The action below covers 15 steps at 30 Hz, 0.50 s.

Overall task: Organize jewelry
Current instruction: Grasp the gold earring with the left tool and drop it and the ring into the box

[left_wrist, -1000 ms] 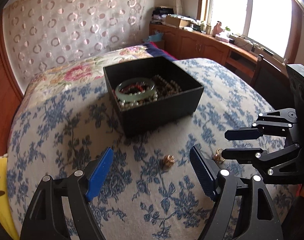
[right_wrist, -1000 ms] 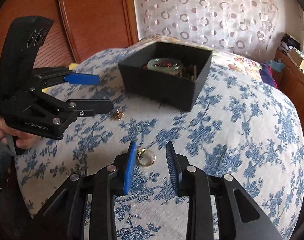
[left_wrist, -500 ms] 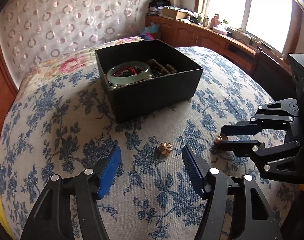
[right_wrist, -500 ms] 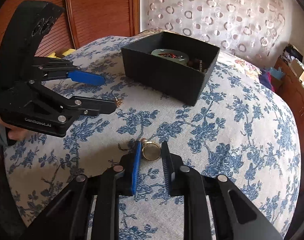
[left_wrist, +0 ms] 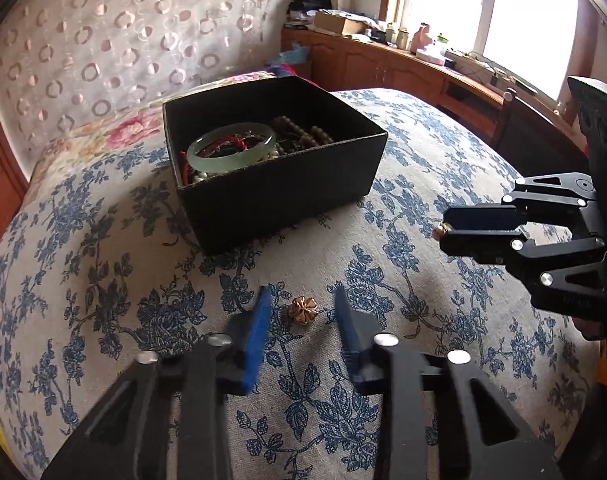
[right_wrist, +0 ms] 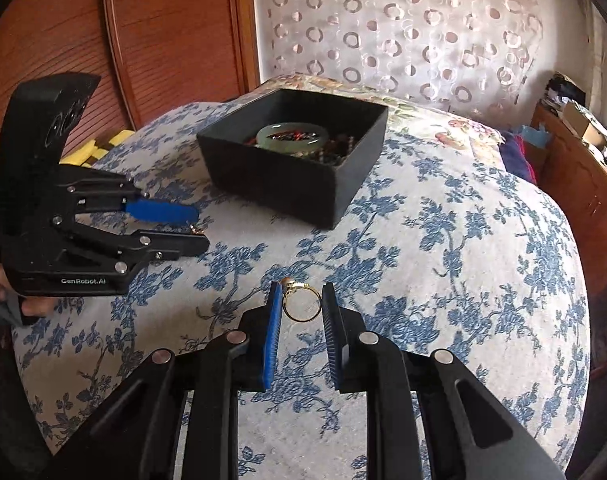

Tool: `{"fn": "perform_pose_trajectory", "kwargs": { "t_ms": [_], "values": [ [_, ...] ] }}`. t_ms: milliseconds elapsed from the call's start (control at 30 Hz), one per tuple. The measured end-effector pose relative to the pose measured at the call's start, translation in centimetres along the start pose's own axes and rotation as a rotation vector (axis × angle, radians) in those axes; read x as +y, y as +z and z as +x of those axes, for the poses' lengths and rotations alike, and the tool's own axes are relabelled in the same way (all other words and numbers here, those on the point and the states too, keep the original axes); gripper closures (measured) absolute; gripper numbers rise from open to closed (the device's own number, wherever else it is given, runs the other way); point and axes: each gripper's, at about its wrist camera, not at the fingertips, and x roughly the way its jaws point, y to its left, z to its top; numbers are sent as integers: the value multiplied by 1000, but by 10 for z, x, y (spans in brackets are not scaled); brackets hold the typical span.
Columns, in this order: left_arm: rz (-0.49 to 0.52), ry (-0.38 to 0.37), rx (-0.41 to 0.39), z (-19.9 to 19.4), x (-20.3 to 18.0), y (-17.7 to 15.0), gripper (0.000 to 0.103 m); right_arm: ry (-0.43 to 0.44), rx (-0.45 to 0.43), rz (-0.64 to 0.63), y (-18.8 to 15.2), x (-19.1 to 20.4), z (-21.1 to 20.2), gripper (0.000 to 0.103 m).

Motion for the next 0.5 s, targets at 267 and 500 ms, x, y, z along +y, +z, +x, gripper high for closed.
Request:
{"fn": "perform_pose_trajectory", "kwargs": {
  "t_ms": [267, 500],
  "values": [
    [6, 4, -43, -15, -3, 12, 89, -20, -40, -42, 21, -7, -9, 81],
    [-5, 25, -95, -28, 2, 30, 89, -14, -113, -52, 52, -17, -21, 81]
  ]
}}
